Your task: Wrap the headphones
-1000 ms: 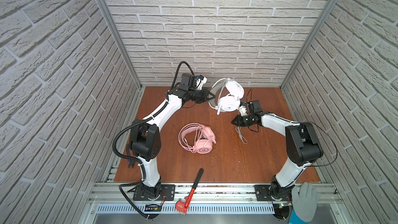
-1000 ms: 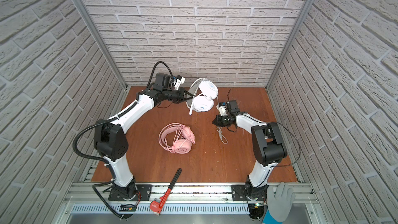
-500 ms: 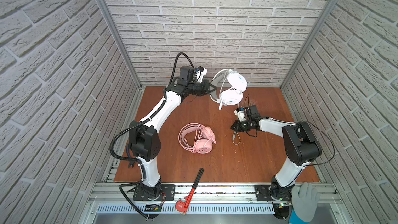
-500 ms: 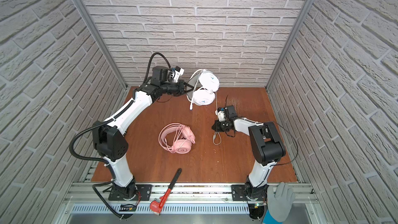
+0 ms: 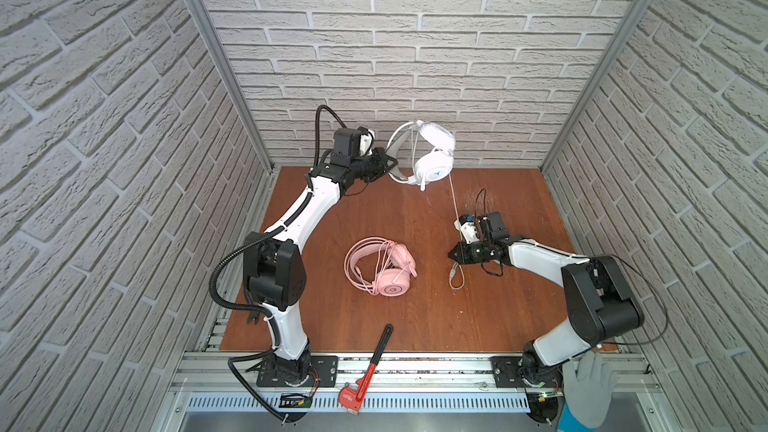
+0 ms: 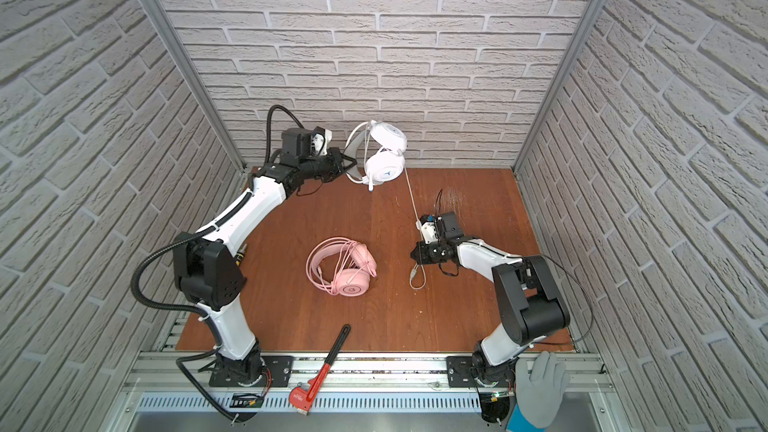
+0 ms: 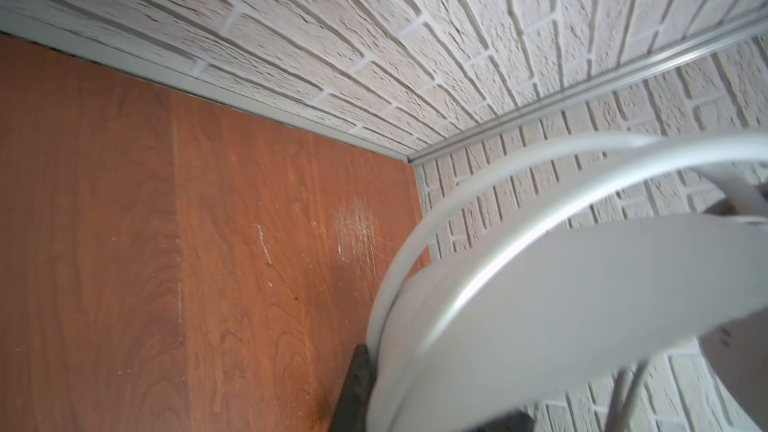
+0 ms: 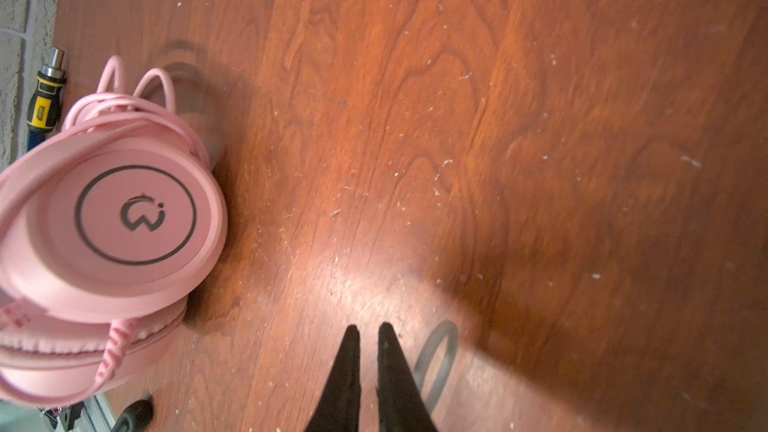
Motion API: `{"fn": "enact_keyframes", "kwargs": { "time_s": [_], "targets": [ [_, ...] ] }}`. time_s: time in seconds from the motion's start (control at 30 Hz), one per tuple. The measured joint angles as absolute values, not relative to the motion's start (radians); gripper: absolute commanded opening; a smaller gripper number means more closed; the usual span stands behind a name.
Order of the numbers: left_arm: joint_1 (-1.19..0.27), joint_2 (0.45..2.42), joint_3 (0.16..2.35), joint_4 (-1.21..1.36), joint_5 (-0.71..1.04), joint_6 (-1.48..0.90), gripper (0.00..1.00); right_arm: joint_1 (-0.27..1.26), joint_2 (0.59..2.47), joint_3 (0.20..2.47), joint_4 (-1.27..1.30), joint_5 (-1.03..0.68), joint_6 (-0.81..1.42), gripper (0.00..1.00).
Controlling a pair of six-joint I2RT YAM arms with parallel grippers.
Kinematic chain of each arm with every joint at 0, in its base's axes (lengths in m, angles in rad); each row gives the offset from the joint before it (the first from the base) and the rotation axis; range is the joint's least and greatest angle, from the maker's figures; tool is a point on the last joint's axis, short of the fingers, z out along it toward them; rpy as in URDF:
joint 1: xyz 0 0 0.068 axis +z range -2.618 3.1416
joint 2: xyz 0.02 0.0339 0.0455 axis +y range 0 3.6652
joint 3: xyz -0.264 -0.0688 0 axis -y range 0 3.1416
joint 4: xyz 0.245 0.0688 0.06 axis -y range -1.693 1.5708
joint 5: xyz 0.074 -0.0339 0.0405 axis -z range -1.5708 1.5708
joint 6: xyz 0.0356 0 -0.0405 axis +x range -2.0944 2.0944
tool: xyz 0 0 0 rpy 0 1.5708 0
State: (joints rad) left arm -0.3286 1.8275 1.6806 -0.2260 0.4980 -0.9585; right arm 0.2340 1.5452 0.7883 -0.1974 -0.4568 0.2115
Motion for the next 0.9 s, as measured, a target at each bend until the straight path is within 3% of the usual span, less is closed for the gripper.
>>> {"fn": "enact_keyframes", "kwargs": {
  "time_s": [0.2, 0.47, 0.9],
  "targets": [
    [-0.306, 1.823, 1.551, -0.152, 0.387, -1.073, 0.00, 0.290, 1.441, 0.781, -0.267, -0.421, 0.185, 0.10],
    [-0.337, 1.823, 1.492, -0.163, 0.222, -1.135, 0.00, 0.421, 1.436, 0.854, -0.382, -0.307, 0.122, 0.10],
    [-0.429, 1.884, 1.636, -0.485, -0.094, -1.044, 0.00, 0.617, 1.436, 1.059, -0.604, -0.128, -0.076, 0.07]
  ]
}}
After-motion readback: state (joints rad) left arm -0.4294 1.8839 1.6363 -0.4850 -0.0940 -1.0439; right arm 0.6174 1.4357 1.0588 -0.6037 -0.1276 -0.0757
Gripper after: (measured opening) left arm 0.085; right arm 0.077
